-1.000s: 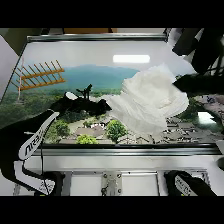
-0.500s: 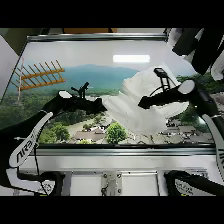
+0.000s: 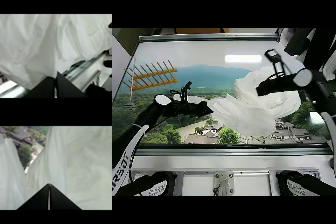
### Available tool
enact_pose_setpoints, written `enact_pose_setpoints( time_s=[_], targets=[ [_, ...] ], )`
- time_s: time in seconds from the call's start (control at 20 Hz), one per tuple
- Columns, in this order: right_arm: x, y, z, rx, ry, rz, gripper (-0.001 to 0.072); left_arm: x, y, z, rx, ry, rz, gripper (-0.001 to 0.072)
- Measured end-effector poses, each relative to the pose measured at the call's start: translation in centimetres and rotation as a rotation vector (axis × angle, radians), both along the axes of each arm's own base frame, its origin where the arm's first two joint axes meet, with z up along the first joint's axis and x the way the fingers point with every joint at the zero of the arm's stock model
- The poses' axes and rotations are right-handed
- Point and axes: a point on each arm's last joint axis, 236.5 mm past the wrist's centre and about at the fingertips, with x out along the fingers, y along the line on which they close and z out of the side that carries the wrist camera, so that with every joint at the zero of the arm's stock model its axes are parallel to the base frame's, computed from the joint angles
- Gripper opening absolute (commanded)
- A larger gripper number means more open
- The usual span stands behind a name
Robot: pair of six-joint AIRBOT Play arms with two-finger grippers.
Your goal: Fold the clothes and pants, and hang the long-sleeved shirts on hangers.
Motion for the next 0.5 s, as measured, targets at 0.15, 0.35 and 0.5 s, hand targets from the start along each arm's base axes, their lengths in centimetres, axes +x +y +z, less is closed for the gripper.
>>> enact_pose_setpoints(
  time_s=[0.15,0.35,0.5],
  targets=[
    [-1.7,-1.6,1.2,0.003,0.029,-0.021,0.0655,-1.2,-1.3,1.3,0.0,-0.042,-0.04,0.0014],
    [-5.1,1.0,-3.2,0.054,0.19,0.037,0.063,-1.9,-2.1,0.6,0.018,-0.03,-0.066,0.0014],
    [-7.3,4.0,-7.4,0.052,0.303,0.122,0.063,-2.3,-2.3,-0.5,0.027,0.002,-0.081,0.0014]
  ],
)
